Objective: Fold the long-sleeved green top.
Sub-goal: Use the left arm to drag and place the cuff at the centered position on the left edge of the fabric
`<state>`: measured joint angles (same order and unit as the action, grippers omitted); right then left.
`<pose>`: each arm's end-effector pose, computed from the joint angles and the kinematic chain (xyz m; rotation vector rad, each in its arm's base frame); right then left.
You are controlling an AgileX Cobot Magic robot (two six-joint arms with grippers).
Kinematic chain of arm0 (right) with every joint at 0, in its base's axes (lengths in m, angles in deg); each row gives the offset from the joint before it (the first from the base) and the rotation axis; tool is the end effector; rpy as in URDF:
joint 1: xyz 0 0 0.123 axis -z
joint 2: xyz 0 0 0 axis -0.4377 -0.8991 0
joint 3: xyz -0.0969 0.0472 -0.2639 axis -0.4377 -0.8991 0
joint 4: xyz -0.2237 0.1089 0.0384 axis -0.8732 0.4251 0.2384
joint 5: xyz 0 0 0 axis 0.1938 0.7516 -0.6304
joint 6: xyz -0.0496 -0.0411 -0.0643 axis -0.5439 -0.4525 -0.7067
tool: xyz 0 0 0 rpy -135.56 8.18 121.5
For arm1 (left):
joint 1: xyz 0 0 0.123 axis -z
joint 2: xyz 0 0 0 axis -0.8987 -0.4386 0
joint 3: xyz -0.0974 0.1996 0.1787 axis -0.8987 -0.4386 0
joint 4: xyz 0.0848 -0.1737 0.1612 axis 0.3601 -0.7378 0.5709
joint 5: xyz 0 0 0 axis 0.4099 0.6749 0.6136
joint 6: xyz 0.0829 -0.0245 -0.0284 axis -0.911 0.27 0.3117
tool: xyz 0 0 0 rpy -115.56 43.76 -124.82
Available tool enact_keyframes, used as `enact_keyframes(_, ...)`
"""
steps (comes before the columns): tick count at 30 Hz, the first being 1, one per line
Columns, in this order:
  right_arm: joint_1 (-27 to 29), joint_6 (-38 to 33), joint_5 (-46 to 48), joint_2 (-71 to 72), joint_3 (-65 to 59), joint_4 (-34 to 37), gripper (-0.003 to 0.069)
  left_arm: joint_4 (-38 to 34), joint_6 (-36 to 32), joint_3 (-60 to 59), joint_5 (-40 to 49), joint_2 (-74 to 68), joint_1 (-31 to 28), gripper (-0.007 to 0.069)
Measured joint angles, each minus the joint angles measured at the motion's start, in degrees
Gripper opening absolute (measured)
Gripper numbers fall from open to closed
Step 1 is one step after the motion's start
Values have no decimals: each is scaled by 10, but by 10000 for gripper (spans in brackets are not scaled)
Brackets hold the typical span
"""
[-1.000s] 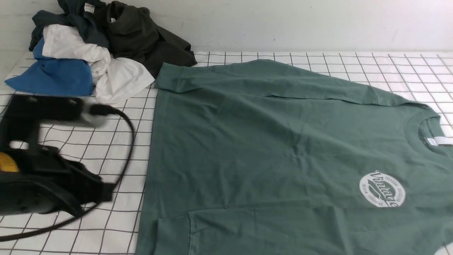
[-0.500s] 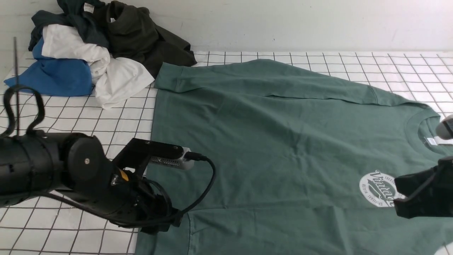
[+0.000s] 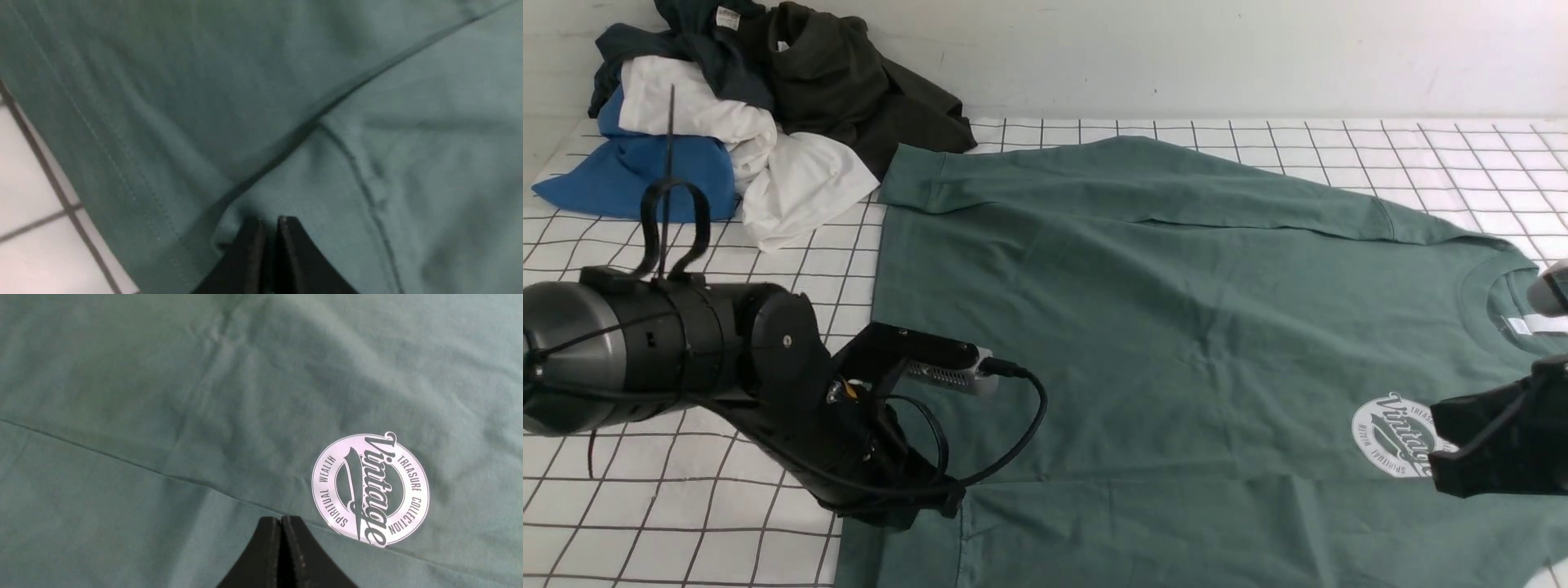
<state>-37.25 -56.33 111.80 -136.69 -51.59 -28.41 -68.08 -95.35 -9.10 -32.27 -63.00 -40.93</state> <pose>0.1908 0.0474 0.2458 -0.4335 2.4030 0.1542 0.2663 -0.1335 0.1825 0.5180 2.8281 -0.3901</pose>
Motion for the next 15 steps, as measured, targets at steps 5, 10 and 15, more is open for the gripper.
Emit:
enact_keyframes(5, 0, 0, -3, 0, 0, 0, -10, 24, -18, 78, 13, 55, 0, 5)
enact_keyframes(10, 0, 0, -3, 0, 0, 0, -10, 101, -22, 172, 13, 68, 0, 5)
enact_keyframes(15, 0, 0, -3, 0, 0, 6, -10, 151, -9, 247, -4, 25, -14, 5)
